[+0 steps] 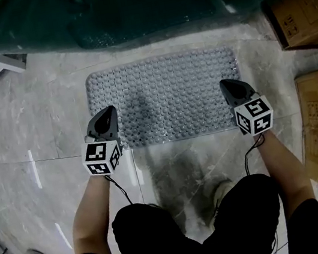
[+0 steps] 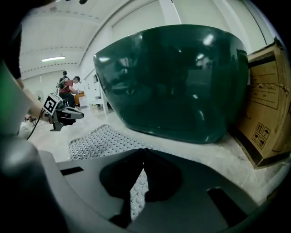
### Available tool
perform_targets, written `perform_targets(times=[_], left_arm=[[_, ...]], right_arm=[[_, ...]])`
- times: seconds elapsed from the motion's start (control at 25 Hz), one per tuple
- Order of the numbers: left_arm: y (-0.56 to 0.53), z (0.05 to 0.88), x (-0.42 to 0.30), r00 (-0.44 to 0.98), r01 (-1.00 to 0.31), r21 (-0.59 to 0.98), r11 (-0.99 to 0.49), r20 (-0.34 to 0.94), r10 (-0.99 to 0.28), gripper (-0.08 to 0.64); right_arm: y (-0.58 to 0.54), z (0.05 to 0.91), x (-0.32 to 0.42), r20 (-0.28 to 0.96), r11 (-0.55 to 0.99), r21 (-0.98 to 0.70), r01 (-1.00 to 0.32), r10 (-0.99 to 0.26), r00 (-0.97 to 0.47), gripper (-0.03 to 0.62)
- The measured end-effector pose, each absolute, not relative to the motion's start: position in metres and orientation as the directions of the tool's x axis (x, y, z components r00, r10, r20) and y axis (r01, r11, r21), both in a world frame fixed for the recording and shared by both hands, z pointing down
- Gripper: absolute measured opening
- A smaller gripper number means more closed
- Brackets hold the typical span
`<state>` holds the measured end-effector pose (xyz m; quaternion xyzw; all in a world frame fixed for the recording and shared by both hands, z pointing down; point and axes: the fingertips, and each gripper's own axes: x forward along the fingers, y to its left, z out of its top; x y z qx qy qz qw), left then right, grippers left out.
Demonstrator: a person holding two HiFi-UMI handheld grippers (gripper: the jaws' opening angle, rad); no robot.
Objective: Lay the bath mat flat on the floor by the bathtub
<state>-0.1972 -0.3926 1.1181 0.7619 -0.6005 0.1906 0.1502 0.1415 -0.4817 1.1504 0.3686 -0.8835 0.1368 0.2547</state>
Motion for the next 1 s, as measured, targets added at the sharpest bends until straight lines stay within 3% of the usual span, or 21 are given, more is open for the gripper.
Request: perform_targets(times=[0.44,1.0], left_arm=[[-0.392,1.039,-0.176,0.297,-0.928,-0.079,-0.364,0.432,-0.852,0.015],[-0.335,0.792,-0.146,0.353,-0.925,0.025,-0.38,0.432,-0.83,0.015]], right_arm=[[-0.466,1.069,0.108,0.51,0.755,-0.047,-0.654,-0.545,-0.665,0.017],[-0.385,0.838,0.087,0.562,0.8,-0.08,-0.594,-0.456,-0.69,0.017]])
